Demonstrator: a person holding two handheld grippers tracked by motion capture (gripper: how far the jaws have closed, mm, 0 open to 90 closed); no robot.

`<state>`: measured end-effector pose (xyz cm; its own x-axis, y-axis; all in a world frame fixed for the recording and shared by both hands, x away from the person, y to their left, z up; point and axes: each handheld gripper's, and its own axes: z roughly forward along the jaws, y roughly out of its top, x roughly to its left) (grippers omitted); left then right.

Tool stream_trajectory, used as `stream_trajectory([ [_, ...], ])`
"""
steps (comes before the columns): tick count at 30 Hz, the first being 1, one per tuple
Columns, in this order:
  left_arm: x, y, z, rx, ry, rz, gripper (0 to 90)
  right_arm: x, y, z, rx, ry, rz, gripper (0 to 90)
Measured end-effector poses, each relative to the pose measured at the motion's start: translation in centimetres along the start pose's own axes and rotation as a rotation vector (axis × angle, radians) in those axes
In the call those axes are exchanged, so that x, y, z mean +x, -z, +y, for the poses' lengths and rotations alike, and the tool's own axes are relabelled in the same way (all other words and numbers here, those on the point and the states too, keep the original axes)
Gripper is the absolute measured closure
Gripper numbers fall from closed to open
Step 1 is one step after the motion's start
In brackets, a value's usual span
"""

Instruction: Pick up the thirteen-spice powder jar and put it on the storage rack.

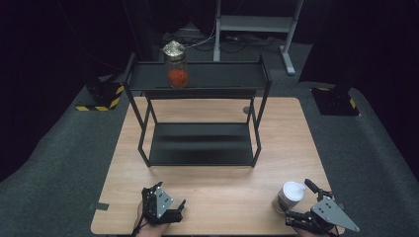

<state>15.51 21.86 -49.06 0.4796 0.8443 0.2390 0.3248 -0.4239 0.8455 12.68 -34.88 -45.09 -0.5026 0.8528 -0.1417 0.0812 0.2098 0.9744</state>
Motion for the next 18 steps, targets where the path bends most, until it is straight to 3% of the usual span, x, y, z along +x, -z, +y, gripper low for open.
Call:
stream_trajectory([
  [8,0.0,0.0,0.0,0.001,-0.007,-0.001,0.6,-0.1,0.2,-0.9,0.031,-0.014,-0.031,0.0],
  [18,0.0,0.0,0.0,-0.001,-0.007,-0.003,0.6,-0.3,0.0,-1.9,0.07,-0.041,-0.033,0.0],
])
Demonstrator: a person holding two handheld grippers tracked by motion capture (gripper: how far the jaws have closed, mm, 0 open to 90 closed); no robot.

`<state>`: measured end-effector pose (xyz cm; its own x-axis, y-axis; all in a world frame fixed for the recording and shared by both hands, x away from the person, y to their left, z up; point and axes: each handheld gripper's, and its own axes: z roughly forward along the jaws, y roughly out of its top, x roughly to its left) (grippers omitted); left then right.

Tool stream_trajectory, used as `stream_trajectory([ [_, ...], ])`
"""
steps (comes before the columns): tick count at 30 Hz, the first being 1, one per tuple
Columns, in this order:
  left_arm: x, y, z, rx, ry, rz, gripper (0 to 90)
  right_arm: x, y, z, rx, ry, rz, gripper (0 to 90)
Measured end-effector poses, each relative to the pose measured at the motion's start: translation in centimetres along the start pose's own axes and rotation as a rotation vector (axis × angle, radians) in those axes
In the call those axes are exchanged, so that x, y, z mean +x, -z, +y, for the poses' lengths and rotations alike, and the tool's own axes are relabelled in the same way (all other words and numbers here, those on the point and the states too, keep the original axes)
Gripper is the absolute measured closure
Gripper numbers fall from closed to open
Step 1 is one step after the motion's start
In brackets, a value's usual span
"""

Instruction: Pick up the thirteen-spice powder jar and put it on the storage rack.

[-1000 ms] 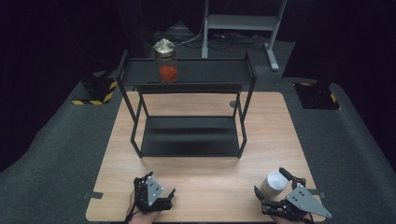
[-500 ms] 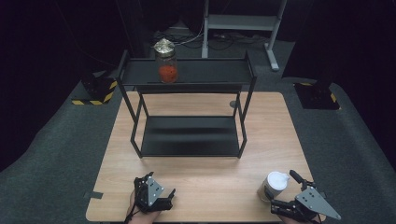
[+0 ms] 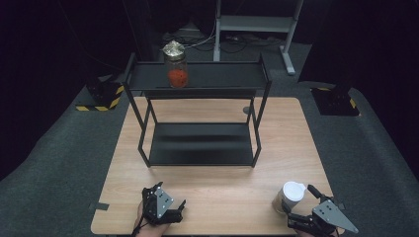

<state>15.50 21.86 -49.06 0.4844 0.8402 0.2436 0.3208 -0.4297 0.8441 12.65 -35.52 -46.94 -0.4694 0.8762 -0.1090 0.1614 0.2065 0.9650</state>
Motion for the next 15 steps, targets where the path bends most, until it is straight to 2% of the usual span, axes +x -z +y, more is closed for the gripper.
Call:
stream_trajectory([
  [15,0.0,0.0,0.0,-0.002,0.001,-0.002,0.6,-0.6,-0.9,-1.2,0.045,-0.053,0.024,1.8],
])
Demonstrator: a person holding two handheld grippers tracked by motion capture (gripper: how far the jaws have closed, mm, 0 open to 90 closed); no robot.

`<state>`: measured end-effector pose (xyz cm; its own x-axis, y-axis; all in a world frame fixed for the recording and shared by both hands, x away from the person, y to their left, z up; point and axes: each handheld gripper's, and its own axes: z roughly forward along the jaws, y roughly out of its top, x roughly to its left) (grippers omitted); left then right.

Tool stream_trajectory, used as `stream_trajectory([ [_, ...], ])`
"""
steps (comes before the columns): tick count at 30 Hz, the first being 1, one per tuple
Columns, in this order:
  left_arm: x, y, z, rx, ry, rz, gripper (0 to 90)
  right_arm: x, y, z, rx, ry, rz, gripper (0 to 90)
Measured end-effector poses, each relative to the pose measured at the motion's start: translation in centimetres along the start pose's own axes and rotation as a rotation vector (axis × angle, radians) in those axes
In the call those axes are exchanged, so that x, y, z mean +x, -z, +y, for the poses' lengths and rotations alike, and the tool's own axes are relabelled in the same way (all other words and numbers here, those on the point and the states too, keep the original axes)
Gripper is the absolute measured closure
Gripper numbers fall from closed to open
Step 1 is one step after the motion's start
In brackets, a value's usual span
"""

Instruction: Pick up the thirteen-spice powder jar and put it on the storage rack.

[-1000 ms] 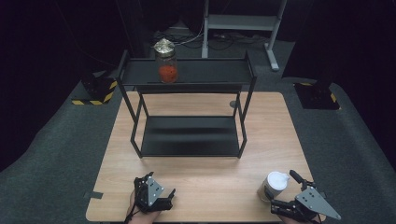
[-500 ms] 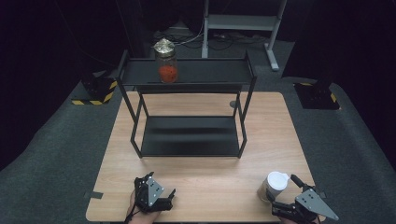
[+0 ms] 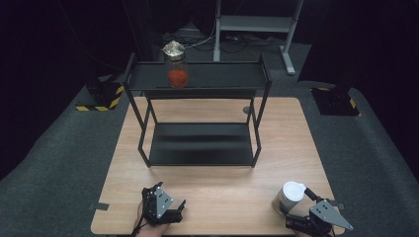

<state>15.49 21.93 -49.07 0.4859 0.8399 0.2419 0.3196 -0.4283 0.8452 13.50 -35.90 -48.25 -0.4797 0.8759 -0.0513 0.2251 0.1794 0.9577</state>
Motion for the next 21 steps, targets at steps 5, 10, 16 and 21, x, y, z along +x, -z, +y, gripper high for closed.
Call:
stream_trajectory([
  [5,0.03,0.0,-0.02,-0.001,0.002,-0.001,0.6,-0.14,-0.21,-0.23,0.009,-0.01,0.006,5.9],
  [10,0.02,0.0,-0.02,-0.001,0.001,-0.001,0.6,-0.21,-0.38,-0.33,0.019,-0.016,0.019,11.2],
  [16,0.09,0.03,-0.06,-0.003,0.006,-0.002,0.7,-0.61,-0.45,-0.3,0.029,-0.028,0.041,19.5],
  [21,0.1,0.03,-0.06,-0.003,0.005,-0.002,0.6,-0.84,-0.41,-0.36,0.023,-0.034,0.054,23.9],
])
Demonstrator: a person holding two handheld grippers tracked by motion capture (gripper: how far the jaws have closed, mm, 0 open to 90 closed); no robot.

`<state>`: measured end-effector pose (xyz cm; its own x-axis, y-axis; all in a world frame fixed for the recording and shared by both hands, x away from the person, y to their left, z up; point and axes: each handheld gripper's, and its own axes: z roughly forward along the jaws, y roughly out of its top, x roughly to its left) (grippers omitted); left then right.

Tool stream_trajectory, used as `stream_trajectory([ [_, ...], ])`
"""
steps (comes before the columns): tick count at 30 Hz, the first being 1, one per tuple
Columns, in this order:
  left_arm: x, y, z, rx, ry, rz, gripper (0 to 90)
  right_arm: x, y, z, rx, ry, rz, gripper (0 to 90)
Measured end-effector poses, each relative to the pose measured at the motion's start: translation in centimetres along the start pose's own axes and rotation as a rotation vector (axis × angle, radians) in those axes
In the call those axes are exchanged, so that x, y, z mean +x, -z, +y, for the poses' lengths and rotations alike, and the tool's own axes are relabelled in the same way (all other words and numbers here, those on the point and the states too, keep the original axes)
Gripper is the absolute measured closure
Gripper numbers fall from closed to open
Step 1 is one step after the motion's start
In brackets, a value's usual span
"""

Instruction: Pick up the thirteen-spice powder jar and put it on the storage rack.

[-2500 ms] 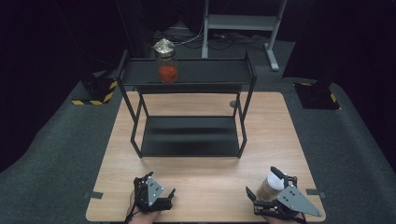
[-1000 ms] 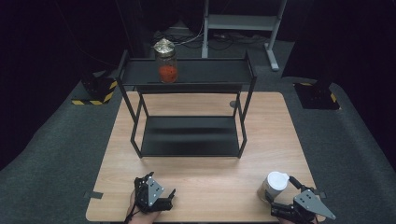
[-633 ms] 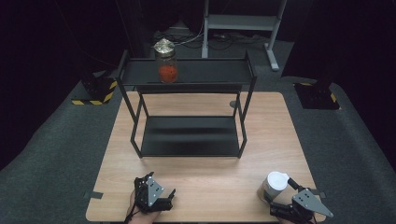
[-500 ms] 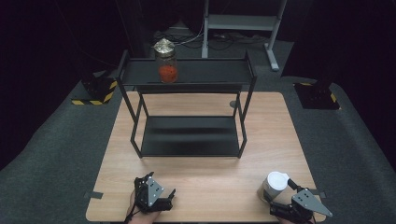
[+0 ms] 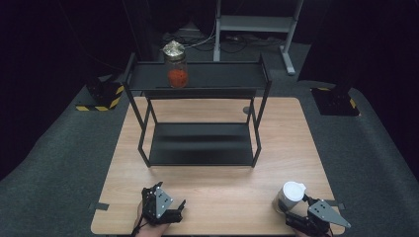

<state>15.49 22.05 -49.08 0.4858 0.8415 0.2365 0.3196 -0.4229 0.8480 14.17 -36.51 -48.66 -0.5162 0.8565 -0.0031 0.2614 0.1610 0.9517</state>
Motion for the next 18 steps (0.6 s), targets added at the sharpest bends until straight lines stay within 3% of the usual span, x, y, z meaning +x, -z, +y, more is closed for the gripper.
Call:
stream_trajectory([
  [18,0.05,0.01,-0.04,-0.002,0.004,-0.002,0.6,0.21,-0.11,-0.19,-0.021,-0.004,-0.005,29.4],
])
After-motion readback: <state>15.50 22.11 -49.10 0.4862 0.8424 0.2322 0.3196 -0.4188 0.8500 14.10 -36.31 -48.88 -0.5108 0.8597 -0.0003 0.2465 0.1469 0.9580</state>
